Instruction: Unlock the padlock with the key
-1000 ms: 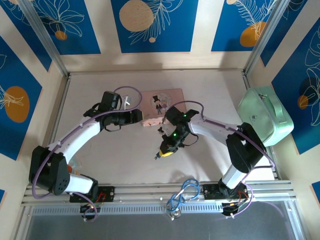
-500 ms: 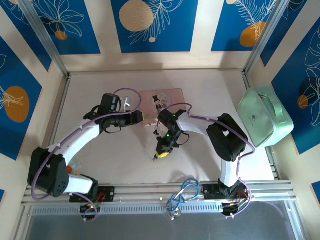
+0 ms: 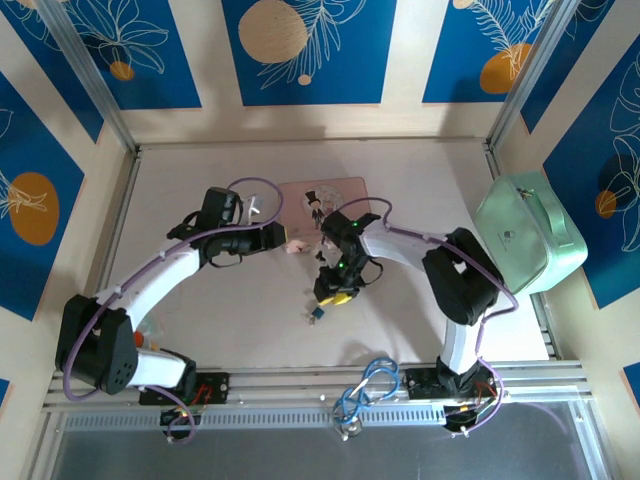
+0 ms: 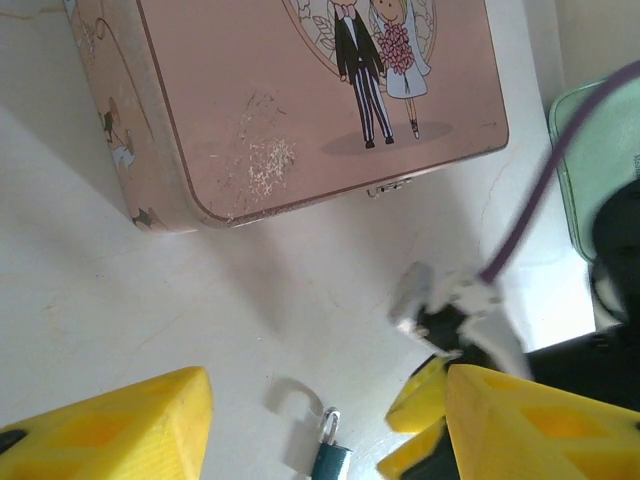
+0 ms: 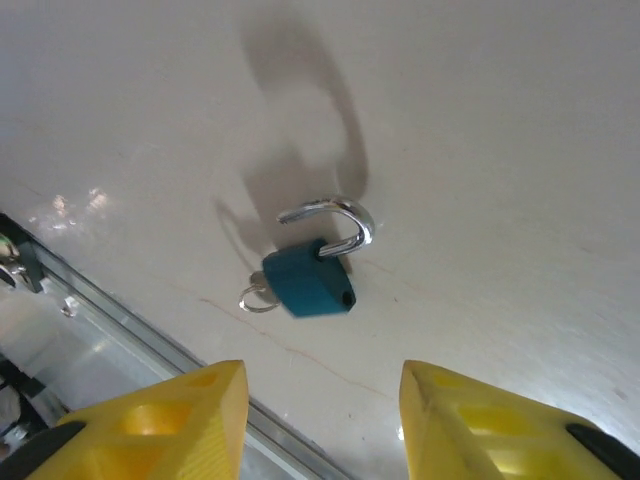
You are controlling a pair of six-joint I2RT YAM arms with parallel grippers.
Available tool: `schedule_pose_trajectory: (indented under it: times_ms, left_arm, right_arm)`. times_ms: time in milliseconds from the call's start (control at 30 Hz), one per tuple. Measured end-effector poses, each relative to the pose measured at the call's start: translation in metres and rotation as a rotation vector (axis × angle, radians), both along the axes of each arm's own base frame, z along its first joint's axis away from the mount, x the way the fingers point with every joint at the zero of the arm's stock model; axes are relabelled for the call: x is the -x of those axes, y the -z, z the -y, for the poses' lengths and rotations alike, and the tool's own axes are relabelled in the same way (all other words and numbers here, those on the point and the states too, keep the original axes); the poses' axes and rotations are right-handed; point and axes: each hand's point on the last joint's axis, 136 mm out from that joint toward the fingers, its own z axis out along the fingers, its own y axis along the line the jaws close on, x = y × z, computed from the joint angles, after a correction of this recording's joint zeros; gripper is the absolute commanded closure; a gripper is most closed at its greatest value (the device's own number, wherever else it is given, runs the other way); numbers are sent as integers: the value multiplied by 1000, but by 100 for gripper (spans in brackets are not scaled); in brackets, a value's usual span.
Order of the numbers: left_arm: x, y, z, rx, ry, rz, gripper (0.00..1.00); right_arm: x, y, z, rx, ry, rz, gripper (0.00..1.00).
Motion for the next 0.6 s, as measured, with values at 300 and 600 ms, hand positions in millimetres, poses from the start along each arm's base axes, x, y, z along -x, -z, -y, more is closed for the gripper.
schedule_pose_trajectory:
  times_ms: [300, 600]
  left_arm:
    - [-39, -74, -10, -25, -72, 192, 29]
    - [-84, -115, -71, -281, -302, 461, 0]
  right_arm:
    - [-67, -126, 57, -60, 222, 457, 40]
    - [-100, -147, 154, 188, 507, 836, 33]
